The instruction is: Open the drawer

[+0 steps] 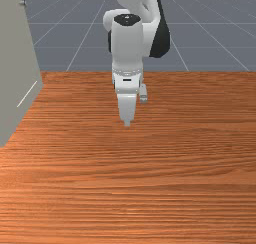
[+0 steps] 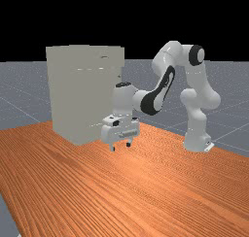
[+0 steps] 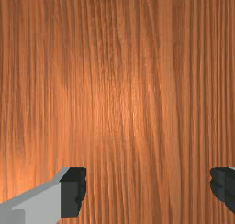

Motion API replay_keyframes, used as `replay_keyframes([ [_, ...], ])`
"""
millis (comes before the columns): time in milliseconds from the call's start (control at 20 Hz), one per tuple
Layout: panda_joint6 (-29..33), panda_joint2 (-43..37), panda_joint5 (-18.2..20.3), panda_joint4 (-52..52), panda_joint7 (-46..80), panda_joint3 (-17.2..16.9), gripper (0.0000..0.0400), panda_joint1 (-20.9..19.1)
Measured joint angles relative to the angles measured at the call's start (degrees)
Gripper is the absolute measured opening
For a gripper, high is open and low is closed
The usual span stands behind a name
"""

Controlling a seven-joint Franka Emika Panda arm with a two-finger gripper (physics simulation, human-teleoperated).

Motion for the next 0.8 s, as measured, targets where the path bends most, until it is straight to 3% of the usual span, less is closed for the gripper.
replay_keyframes([
  [50, -0.7, 0.0, -1.0, -0.3, 0.4, -0.6, 0.0249, 0.2],
  [150, -2.2, -0.1, -1.3, -0.6, 2.5, -1.7, 0.0344, 0.0],
  [250, -2.8, -0.2, -1.4, -0.7, 3.2, -2.1, 0.0380, -0.2],
  [300, -14.6, -4.0, -1.1, -0.3, 14.8, -3.5, 0.0234, 0.5],
  [350, -24.2, -8.6, 0.2, 2.6, 26.3, -4.9, 0.0143, 0.8],
  [400, -30.5, -11.9, 2.0, 5.3, 38.1, -6.1, 0.0088, 0.7],
  [550, -37.9, -15.0, 8.8, 7.8, 71.6, -8.9, 0.0020, 0.1],
  [650, -38.9, -15.2, 11.6, 7.5, 80.8, -9.7, 0.0008, -0.4],
  [800, -39.5, -15.3, 13.1, 7.2, 84.8, -9.8, 0.0002, -0.6],
])
